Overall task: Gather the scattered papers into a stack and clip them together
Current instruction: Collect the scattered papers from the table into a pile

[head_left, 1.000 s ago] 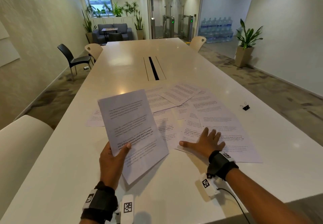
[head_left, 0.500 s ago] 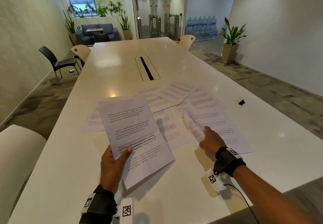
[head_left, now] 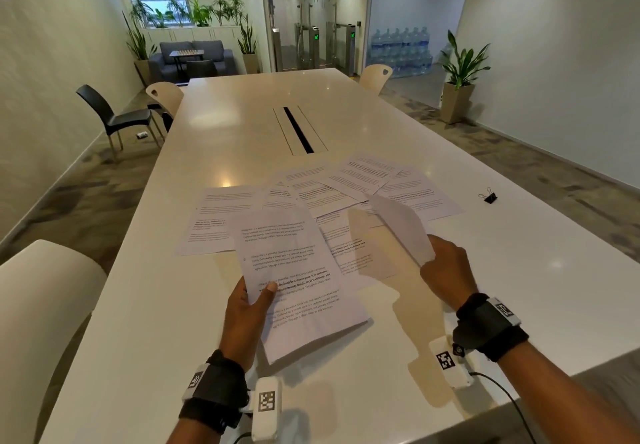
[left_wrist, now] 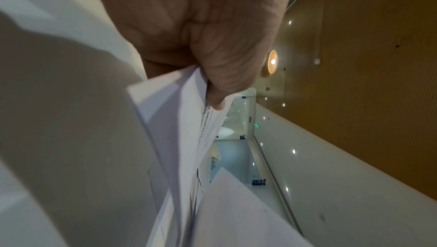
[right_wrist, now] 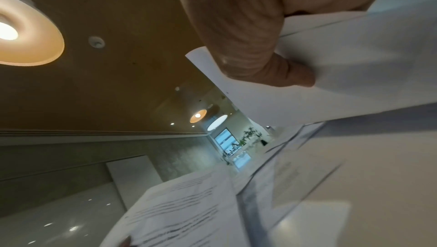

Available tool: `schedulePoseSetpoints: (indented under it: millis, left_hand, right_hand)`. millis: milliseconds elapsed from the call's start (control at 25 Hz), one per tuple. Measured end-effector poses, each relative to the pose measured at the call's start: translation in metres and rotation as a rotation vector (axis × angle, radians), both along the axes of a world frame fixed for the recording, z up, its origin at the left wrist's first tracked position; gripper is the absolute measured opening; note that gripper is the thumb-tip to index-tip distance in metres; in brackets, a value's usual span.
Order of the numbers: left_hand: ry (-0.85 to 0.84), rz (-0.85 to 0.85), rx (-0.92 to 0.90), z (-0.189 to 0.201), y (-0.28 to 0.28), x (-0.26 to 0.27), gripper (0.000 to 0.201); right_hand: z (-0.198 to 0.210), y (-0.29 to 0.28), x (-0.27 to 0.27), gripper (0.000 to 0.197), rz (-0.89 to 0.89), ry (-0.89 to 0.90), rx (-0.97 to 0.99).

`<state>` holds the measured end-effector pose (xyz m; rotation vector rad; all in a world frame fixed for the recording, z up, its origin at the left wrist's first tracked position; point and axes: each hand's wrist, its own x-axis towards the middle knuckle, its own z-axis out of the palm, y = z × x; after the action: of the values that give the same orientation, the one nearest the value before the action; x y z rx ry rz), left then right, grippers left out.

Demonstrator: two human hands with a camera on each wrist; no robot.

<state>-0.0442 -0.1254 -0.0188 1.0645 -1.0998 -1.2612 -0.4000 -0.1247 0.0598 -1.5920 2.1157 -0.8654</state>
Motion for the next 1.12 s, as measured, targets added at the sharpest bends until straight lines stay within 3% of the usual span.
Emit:
schedulePoseSetpoints:
  millis: [280, 520, 640, 720, 840, 920, 1000, 1120]
  left_hand:
    - [0.133, -0.080, 0.075, 0.013, 0.003, -0.019, 0.039]
    - [0.223, -0.025, 0.151, 0.020, 0.006, -0.026, 0.037]
    - [0.235, -0.038, 0.154, 0.017, 0.007, -0.022, 0.039]
    - [0.273, -0.078, 0.172, 0.018, 0.008, -0.019, 0.040]
    - [0.284, -0.102, 0.171, 0.018, 0.005, -0.017, 0.035]
    - [0.276, -0.114, 0.152, 0.017, 0.003, -0.018, 0.041]
    - [0.284, -0.108, 0.154, 0.017, 0.000, -0.023, 0.044]
    - [0.311, -0.100, 0.154, 0.025, -0.005, -0.039, 0.041]
  right_hand:
    - [0.015, 0.021, 0.089, 0.052, 0.313, -0.135, -0.105]
    - [0.009, 0.040, 0.134, 0.065, 0.529, -0.071, -0.024]
    - [0.025, 0.045, 0.129, 0.088, 0.652, -0.114, 0.140]
    - [0.040, 0.040, 0.111, 0.093, 0.588, -0.146, 0.126]
    - [0.040, 0.009, 0.059, 0.091, 0.285, -0.205, -0.017]
    - [0.026, -0.017, 0.021, 0.098, 0.155, -0.344, 0.073]
    - [0.008, -0.035, -0.003, 0.098, 0.157, -0.624, 0.199]
    - [-0.010, -0.041, -0.004, 0.059, 0.348, -1.050, 0.274]
